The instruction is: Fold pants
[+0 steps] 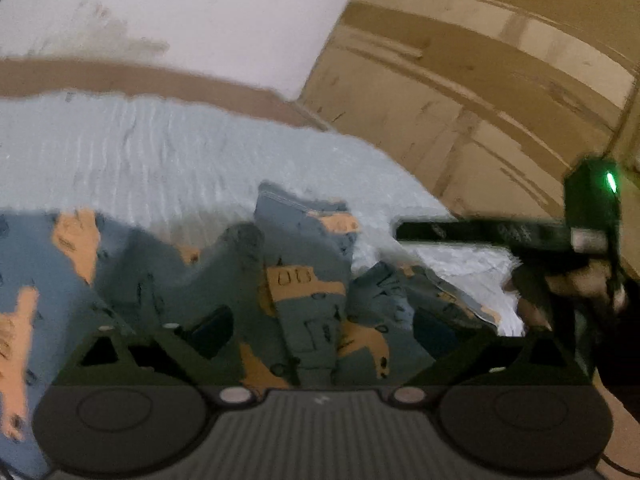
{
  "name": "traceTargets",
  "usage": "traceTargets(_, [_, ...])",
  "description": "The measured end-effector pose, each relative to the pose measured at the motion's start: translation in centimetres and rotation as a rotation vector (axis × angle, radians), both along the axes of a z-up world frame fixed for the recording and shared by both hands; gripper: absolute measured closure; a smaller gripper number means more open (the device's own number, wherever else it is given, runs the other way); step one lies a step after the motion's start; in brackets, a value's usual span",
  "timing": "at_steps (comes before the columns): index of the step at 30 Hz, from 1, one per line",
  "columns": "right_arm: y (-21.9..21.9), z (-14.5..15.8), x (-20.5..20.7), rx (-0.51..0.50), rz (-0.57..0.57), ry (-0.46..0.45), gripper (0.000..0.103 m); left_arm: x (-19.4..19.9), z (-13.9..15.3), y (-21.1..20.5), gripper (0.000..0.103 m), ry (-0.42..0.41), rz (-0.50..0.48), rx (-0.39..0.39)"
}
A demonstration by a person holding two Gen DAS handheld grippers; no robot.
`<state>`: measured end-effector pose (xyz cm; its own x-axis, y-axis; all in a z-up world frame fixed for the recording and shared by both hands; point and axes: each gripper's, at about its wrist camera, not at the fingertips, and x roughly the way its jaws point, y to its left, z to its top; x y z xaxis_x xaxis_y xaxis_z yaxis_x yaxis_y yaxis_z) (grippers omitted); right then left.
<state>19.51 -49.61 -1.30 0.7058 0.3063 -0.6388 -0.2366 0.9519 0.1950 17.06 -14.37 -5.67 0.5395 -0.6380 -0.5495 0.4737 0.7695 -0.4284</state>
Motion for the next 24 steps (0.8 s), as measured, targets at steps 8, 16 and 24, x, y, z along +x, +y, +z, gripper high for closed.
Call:
traceTargets(8, [7.4, -0.9, 9.2, -0.123, 0.090, 0.104, 0.023, 1.1, -0.9, -1.5, 0.025, 0.081, 0.091, 0.064])
traceTargets(16, [11.6, -3.9, 14.3, -0.316, 0.020, 0.261, 0.043, 1.9, -0.9, -2.2, 0.088, 0.155, 0.055, 0.063])
traceTargets(24, [9.8, -3.8, 13.7, -0.253, -0.015, 0.288, 0.102, 1.1, 0.7, -2.3, 0.101, 0.099, 0.057, 0.096])
